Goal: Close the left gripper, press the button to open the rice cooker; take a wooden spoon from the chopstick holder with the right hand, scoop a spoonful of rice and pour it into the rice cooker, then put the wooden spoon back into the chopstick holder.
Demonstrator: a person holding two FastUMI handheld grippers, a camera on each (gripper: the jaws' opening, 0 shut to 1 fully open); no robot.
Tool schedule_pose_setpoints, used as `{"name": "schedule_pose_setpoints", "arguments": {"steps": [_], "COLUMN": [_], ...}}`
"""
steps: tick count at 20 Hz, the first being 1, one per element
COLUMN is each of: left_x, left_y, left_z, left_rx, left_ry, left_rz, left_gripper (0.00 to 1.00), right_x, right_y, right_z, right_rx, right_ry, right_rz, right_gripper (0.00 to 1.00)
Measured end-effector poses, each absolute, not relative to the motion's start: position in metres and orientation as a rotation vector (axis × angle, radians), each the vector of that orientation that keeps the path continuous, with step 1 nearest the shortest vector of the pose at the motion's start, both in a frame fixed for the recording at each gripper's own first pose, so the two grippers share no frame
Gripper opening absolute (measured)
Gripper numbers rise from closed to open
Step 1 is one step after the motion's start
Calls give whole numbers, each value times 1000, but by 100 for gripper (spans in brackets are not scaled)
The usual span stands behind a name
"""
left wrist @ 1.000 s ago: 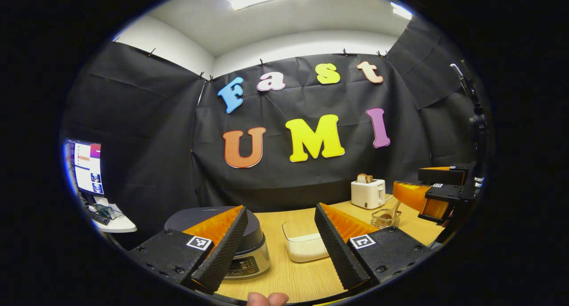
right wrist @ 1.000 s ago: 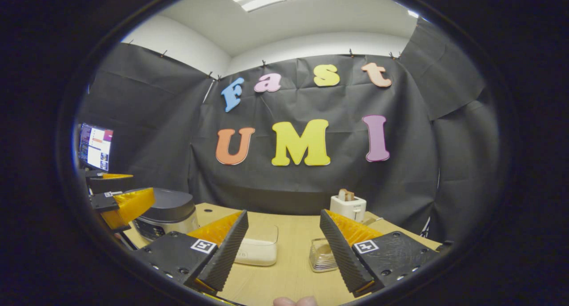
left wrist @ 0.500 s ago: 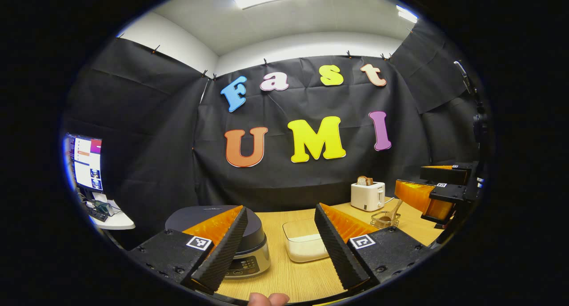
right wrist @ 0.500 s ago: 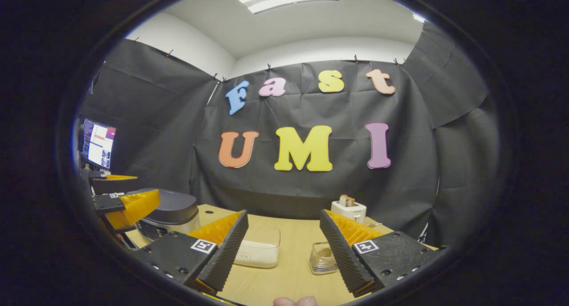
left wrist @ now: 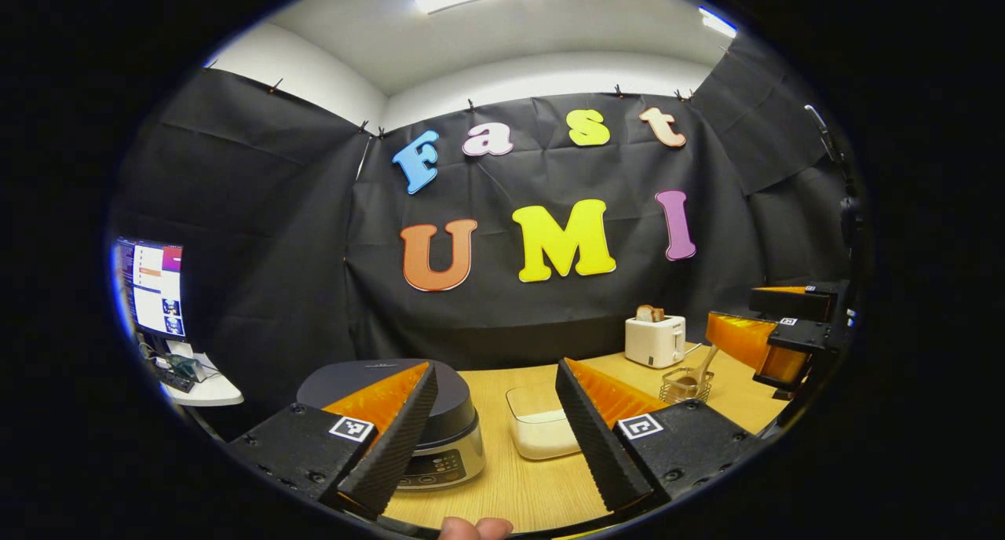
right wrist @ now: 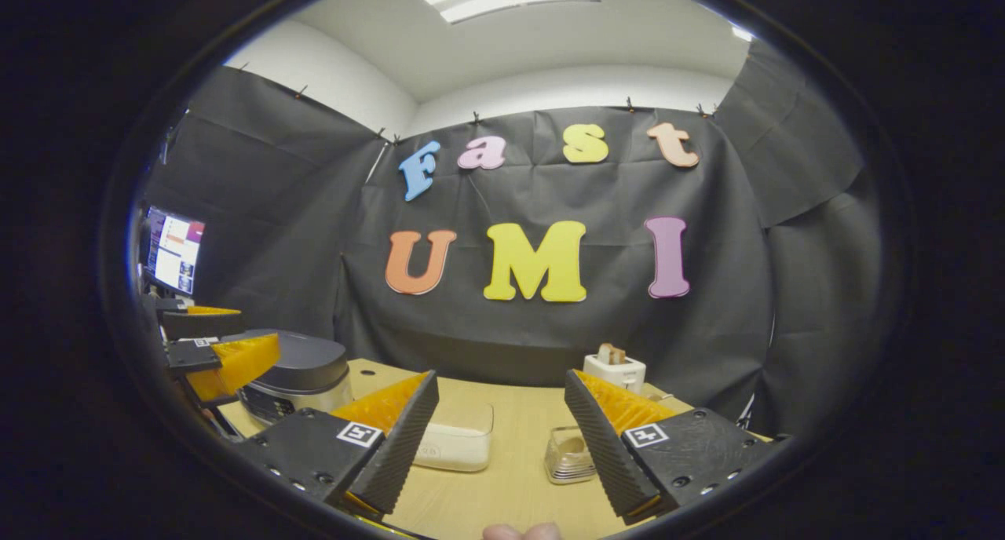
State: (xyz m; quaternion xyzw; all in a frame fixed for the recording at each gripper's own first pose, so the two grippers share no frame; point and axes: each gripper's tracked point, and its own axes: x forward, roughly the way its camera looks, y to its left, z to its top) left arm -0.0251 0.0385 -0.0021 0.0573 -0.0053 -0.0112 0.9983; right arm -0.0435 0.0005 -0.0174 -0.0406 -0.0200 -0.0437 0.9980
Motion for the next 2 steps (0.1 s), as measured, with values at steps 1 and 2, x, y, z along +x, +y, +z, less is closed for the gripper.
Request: {"name": "schedule_pose_setpoints", "arguments": {"steps": [1,2], "left_x": [-26,-26], "left_y": [38,36], "left_z": [-3,-1], "left_rx": [110,107], "left_ry": [-7,-10], "left_rz": [-20,-26], "left_gripper": [97,97], "right_x": [-43,-42], "right_y": [-1,-1], "right_z": [-17,-18], "right_rx": [-79,-77], "right_ry": [-38,-36], "right_rz": [-90,-90], "right_gripper": [96,96]}}
